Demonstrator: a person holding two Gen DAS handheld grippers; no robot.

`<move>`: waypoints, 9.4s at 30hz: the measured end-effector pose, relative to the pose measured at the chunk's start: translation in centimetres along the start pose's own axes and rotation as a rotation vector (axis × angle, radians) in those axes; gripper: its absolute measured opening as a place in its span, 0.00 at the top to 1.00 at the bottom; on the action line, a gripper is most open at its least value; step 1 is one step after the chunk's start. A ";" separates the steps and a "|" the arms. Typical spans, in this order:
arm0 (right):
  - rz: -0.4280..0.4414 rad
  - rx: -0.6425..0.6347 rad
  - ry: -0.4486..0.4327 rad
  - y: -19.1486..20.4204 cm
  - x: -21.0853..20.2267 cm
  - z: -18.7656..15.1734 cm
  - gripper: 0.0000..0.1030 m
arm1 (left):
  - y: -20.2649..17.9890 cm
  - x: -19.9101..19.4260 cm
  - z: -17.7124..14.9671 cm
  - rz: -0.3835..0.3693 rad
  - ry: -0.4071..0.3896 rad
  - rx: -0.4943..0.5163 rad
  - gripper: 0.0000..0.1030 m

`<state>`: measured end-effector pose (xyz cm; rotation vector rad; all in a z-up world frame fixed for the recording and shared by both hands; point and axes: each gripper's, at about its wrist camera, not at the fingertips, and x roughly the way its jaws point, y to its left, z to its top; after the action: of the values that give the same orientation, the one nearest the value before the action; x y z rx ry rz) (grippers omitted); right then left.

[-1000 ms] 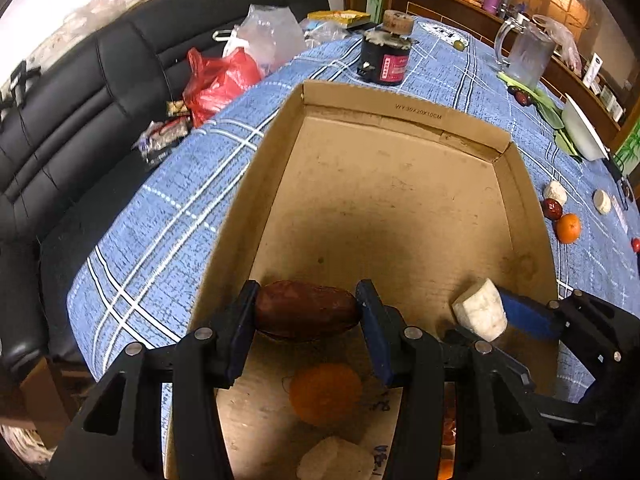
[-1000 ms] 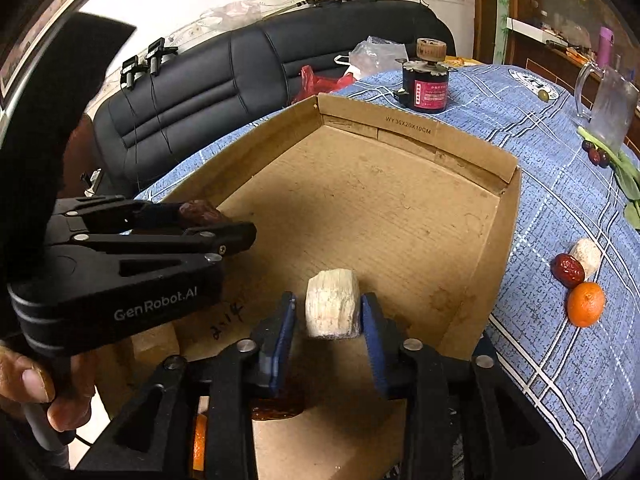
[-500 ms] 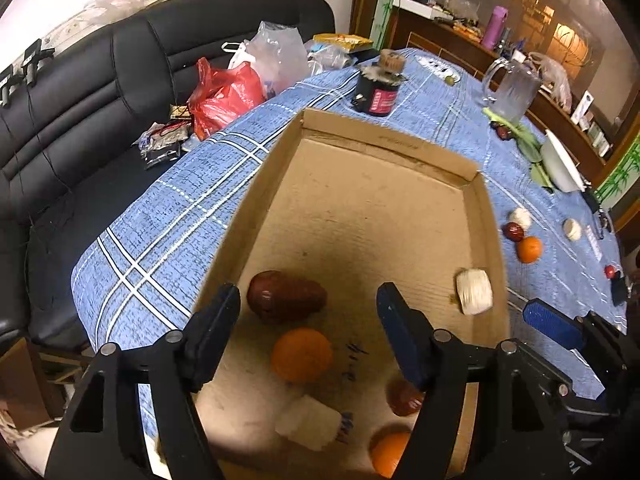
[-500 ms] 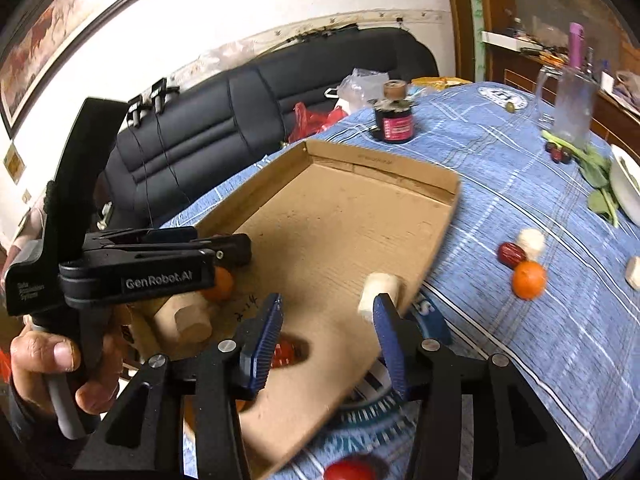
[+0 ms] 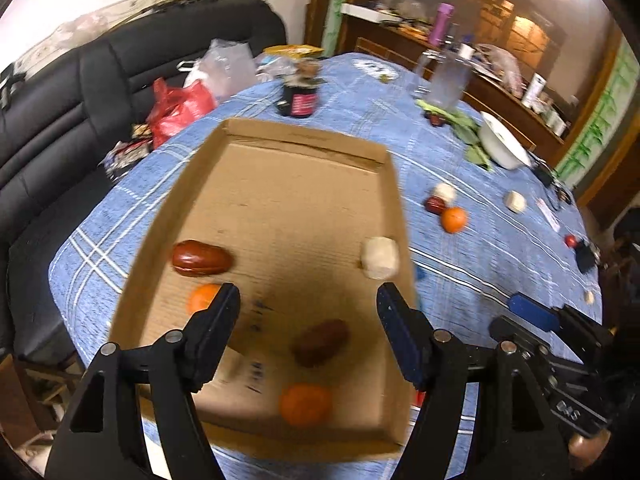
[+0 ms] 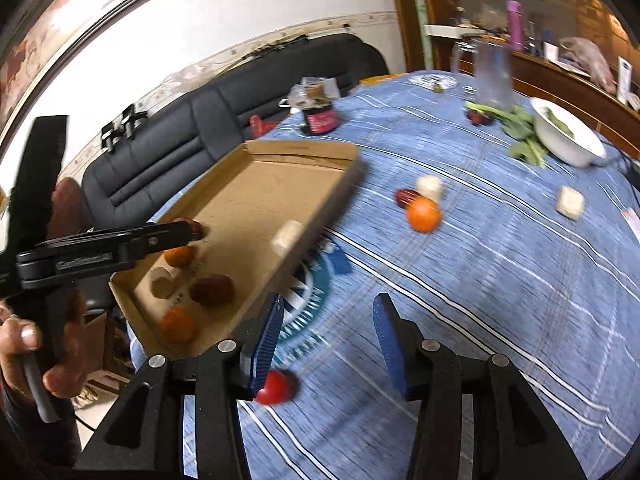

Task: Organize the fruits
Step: 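Grasp a red cherry tomato with the left tool while the right tool grasps a beige cube, then carry the tomato in the left tool and the beige cube in the right tool over the tray, then open the left tool to drop the tomato while the right tool releases the cube, then grasp an orange with the left tool while the right tool grasps a white rice-cake piece, then carry the orange in the left tool and the rice-cake piece in the right tool over the tray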

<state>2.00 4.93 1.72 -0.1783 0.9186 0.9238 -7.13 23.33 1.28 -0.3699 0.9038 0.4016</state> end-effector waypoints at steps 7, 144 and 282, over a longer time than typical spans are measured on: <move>-0.038 0.049 -0.006 -2.9 -1.9 -1.8 0.53 | -3.7 -0.9 -1.4 -0.066 0.011 0.075 0.32; 0.101 -0.083 -0.003 6.7 5.2 4.5 0.71 | 3.6 2.8 3.5 0.056 -0.050 0.054 0.73; -0.014 0.106 -0.042 -7.7 5.0 6.3 0.69 | -10.5 4.7 -0.6 -0.190 0.037 0.044 0.73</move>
<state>12.89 6.34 0.11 -0.0741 0.9237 0.8601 0.14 14.82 -1.40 -0.4204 0.9029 0.2003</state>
